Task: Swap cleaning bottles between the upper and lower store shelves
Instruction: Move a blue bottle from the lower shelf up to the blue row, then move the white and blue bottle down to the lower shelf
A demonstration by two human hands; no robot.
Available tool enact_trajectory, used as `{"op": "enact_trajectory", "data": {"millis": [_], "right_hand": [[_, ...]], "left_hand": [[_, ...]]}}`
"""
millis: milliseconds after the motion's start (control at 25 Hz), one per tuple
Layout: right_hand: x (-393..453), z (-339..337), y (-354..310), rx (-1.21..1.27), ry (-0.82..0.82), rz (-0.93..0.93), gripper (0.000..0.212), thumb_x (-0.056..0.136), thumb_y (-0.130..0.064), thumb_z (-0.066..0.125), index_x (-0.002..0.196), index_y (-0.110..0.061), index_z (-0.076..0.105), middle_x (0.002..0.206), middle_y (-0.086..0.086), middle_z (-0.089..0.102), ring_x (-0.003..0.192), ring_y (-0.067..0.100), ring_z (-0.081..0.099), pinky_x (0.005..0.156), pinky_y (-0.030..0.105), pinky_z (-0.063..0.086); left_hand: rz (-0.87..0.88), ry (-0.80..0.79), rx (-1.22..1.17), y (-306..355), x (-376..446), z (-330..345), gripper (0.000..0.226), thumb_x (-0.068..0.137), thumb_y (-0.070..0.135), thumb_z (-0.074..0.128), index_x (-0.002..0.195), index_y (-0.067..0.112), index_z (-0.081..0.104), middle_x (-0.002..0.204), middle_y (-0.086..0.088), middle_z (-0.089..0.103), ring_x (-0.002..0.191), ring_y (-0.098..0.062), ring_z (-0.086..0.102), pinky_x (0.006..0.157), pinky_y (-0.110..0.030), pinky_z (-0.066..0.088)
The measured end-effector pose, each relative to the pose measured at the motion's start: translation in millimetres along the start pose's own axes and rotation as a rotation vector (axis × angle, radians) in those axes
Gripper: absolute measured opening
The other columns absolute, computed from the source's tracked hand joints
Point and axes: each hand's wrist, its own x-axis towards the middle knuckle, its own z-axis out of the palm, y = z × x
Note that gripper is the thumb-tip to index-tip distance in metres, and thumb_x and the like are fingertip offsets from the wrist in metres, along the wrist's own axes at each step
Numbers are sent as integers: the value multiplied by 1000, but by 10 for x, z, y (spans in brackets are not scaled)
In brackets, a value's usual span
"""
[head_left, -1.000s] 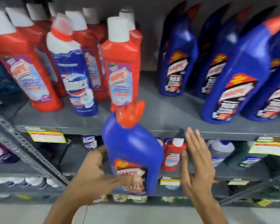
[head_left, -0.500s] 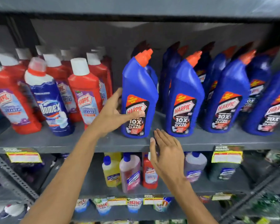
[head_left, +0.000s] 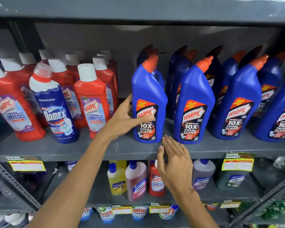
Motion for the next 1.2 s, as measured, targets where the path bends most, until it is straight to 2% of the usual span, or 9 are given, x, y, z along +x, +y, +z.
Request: {"op": "enact_trajectory", "data": {"millis": [320, 440, 520, 600, 680, 800, 920, 1000, 1200], "right_hand": [[-8, 38, -8, 49, -31, 37, 47, 106, -36, 48, 134, -10, 76, 138, 5, 76, 130, 20, 71, 119, 34, 44], [-4, 31, -41, 157, -32, 76, 47, 107, -36, 49, 139, -11, 72, 144, 3, 72, 135, 21, 68, 121, 38, 44], [-43, -59, -155, 349, 6, 216, 41, 110, -33, 56, 147, -19, 67, 152, -5, 66, 146, 15, 58, 126, 43, 42], [-172, -219, -416, 557, 75, 313, 40, 108, -24, 63, 148, -22, 65, 155, -14, 61, 153, 7, 49, 130, 42, 37], [-281, -340, -783, 632, 110, 235, 41, 103, -19, 65, 144, -18, 68, 153, -12, 63, 152, 10, 51, 130, 32, 35], [-330, -235, -1342, 684, -34, -10, 43, 100, -23, 69, 143, -17, 69, 151, -10, 66, 146, 9, 58, 124, 25, 39], [-197, 96, -1828, 618, -210, -175, 51, 106, -39, 61, 154, -23, 59, 161, -12, 57, 152, 5, 48, 126, 24, 36], [-134, 362, -2061, 515, -272, -215, 54, 110, -45, 51, 158, -22, 54, 165, -12, 50, 156, 5, 43, 129, 24, 32], [-136, 841, -2329, 350, -263, -133, 48, 111, -40, 51, 150, -16, 64, 157, -3, 62, 143, 15, 59, 121, 28, 45]], "left_hand": [[-63, 32, 23, 105, -101, 10, 65, 77, 20, 93, 133, 31, 61, 123, 5, 78, 113, -14, 76, 97, -49, 63], [-75, 47, 84, 153, -346, 38, 80, 70, 34, 96, 139, 29, 57, 126, 15, 74, 112, -1, 73, 104, -37, 61], [-76, 218, 272, 221, -781, 50, 87, 66, 46, 96, 141, 26, 57, 127, 18, 67, 112, 4, 68, 104, -24, 55], [138, 572, 519, 269, -1281, -42, 52, 75, 42, 94, 113, 14, 74, 105, 4, 73, 94, -12, 71, 85, -26, 57], [333, 861, 643, 267, -1589, -364, 25, 85, 28, 86, 81, 6, 74, 78, -7, 68, 72, -25, 66, 68, -36, 54], [176, 1001, 551, 76, -1669, -1132, 23, 91, 31, 81, 90, 11, 69, 84, -7, 69, 79, -27, 68, 76, -52, 58], [-72, 890, 345, -152, -1527, -1649, 52, 79, 44, 88, 117, 18, 64, 111, -3, 74, 100, -22, 73, 94, -48, 61], [-108, 709, 217, -269, -1360, -1862, 70, 74, 37, 94, 132, 20, 57, 124, -1, 73, 111, -19, 73, 102, -44, 59], [-97, 419, 182, -231, -948, -2180, 67, 77, 19, 91, 134, 17, 57, 125, 6, 75, 109, -5, 75, 100, -29, 61]]}}
